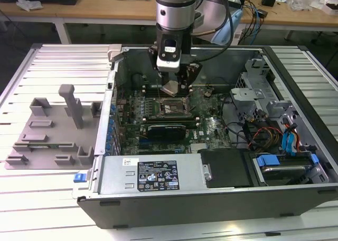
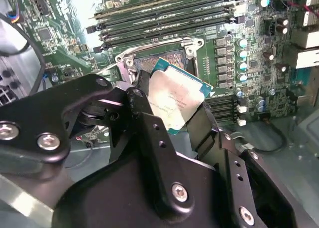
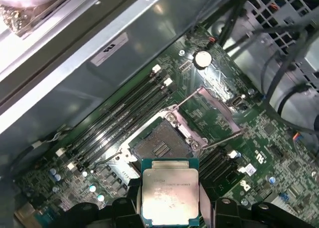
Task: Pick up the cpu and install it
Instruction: 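Place the cpu into insertion slot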
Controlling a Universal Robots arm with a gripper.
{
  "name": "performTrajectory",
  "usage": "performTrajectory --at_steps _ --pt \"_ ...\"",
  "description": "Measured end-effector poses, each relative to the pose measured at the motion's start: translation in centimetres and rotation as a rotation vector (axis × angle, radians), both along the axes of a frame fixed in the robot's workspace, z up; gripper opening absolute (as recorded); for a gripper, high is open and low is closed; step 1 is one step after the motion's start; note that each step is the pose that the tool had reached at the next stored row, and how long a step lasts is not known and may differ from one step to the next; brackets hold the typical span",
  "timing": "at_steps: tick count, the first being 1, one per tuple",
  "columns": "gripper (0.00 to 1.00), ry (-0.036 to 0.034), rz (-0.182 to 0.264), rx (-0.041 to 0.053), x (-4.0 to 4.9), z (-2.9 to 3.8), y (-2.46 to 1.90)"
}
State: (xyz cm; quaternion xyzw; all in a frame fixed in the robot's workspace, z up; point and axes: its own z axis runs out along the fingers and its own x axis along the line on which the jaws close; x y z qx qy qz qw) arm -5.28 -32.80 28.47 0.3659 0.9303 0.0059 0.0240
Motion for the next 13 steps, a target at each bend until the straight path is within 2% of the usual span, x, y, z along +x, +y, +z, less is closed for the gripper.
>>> performTrajectory --at_steps 13 --pt "0.55 0.0000 -0.213 0.0000 0.00 -0.02 0.00"
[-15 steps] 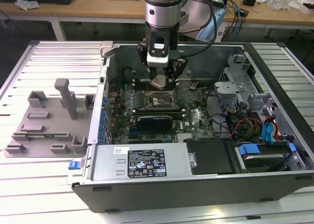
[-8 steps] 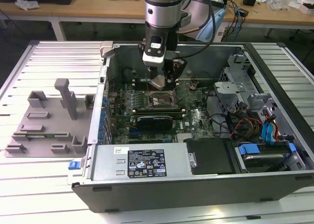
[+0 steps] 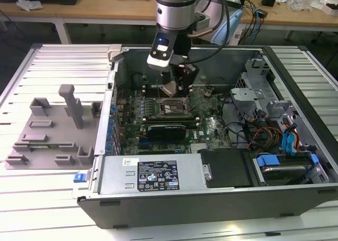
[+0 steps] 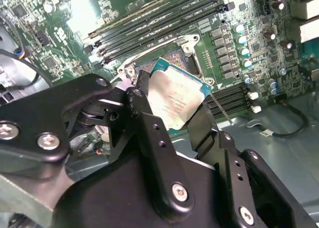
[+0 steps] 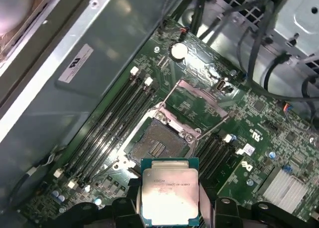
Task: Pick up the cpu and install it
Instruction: 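Place the cpu into insertion slot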
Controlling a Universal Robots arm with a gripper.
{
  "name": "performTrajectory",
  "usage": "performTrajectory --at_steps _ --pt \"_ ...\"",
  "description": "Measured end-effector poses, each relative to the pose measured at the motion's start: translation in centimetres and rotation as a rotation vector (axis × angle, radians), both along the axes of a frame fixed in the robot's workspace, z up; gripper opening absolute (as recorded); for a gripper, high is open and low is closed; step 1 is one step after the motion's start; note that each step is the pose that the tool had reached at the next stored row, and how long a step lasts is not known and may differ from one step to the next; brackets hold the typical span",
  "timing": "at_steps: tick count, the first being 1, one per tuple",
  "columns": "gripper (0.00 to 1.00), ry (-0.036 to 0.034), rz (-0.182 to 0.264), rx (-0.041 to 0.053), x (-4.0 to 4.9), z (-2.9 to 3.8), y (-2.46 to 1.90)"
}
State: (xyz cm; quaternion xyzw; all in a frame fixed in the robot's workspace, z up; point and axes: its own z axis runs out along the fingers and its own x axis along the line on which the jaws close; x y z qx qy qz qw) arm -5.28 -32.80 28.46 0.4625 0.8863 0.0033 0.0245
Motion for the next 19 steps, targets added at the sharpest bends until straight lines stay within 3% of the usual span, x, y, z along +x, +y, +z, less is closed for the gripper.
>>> performTrajectory --at_steps 4,7,9,14,19 --pt "0.55 0.0000 -0.103 0.0000 0.00 0.00 0.00" --pt "0.55 0.0000 -0.208 0.0000 0.00 -0.01 0.00" --pt "0.55 0.0000 -0.234 0.0000 0.00 -0.02 0.00" --pt "0.55 0.0000 -0.349 0.0000 0.00 -0.03 0.00" --pt "0.55 0.0000 -0.420 0.0000 0.00 -0.05 0.00"
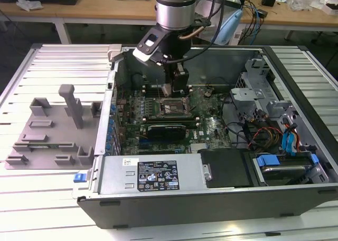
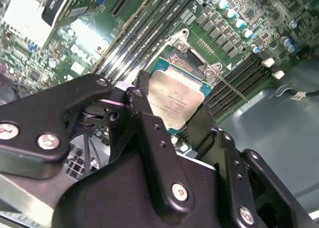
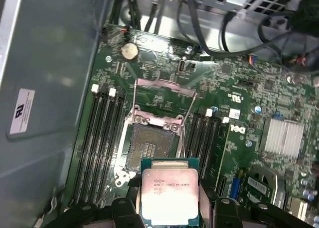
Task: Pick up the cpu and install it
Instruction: 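Place the cpu into insertion slot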
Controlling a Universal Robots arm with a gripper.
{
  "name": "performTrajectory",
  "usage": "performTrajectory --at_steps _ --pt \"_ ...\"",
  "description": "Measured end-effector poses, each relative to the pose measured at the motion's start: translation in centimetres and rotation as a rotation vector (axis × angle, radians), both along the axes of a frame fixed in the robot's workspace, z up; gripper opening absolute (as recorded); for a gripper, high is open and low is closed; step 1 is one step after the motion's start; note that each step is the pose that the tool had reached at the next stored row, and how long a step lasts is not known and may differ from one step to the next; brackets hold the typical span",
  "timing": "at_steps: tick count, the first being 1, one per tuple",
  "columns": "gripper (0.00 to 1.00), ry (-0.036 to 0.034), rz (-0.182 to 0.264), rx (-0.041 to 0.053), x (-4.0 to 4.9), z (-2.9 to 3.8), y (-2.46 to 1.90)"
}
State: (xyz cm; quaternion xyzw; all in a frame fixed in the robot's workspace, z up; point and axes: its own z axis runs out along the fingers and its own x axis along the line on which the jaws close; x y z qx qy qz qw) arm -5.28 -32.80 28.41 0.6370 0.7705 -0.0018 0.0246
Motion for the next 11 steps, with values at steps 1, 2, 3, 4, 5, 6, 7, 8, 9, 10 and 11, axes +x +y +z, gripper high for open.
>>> performTrajectory --at_steps 1,2,3,4,5,6,7,8,9,10,11 --pt "0.55 0.0000 -0.026 0.0000 0.00 -0.01 0.00" --pt "0.55 0.0000 -0.057 -0.0001 0.00 -0.02 0.00" --pt "0.55 0.0001 -0.071 -0.0001 0.00 -0.01 0.00" --pt "0.55 0.0001 -0.071 -0.0001 0.00 -0.02 0.00" --pt "0.55 -0.0001 -0.071 0.0000 0.00 -0.03 0.00" --pt "0.55 -0.0037 -0.072 0.0003 0.00 -0.15 0.01" --pt "0.55 -0.0073 -0.073 0.0003 0.00 -0.25 0.00" --pt "0.55 -0.0102 -0.073 0.0004 0.00 -0.36 0.00" --pt "0.55 -0.0115 -0.074 0.0004 0.00 -0.48 0.00" --pt "0.55 -0.0124 -0.075 0.0004 0.00 -0.74 0.00" --pt "0.55 -0.0126 -0.076 0.0004 0.00 -0.86 0.00"
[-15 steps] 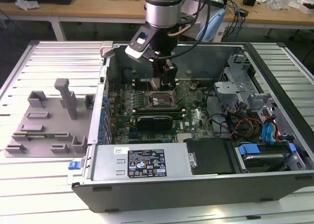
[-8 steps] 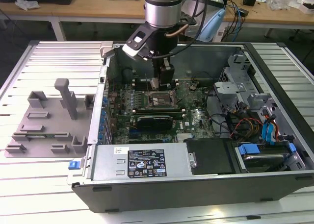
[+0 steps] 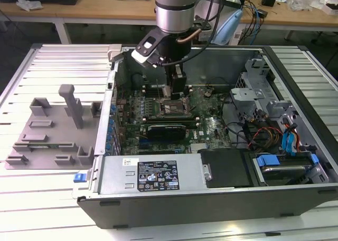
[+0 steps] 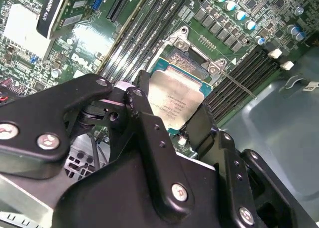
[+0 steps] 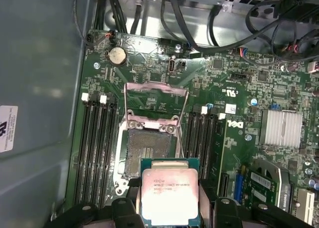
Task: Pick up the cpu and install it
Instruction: 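Place the cpu into insertion slot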
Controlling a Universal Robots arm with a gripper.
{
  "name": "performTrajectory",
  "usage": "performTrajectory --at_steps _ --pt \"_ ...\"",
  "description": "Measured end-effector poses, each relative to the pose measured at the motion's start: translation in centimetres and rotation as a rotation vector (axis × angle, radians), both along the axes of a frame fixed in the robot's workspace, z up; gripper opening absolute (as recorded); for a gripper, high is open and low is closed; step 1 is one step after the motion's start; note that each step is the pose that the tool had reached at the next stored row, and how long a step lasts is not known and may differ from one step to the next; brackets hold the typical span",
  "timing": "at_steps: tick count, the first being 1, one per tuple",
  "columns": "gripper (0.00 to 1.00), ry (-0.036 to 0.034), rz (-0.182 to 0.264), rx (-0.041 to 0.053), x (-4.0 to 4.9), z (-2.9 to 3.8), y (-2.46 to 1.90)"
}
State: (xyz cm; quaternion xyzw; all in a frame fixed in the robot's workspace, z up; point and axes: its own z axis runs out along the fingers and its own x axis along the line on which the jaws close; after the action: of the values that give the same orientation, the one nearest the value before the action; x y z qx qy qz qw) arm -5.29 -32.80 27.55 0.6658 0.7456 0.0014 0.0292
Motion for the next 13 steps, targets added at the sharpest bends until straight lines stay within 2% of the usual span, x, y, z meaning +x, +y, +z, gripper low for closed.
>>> performTrajectory --at_steps 7,13 --pt "0.55 -0.0001 -0.025 0.0000 0.00 -0.86 0.00" --pt "0.55 -0.0002 -0.046 0.0000 0.06 -1.32 0.00"
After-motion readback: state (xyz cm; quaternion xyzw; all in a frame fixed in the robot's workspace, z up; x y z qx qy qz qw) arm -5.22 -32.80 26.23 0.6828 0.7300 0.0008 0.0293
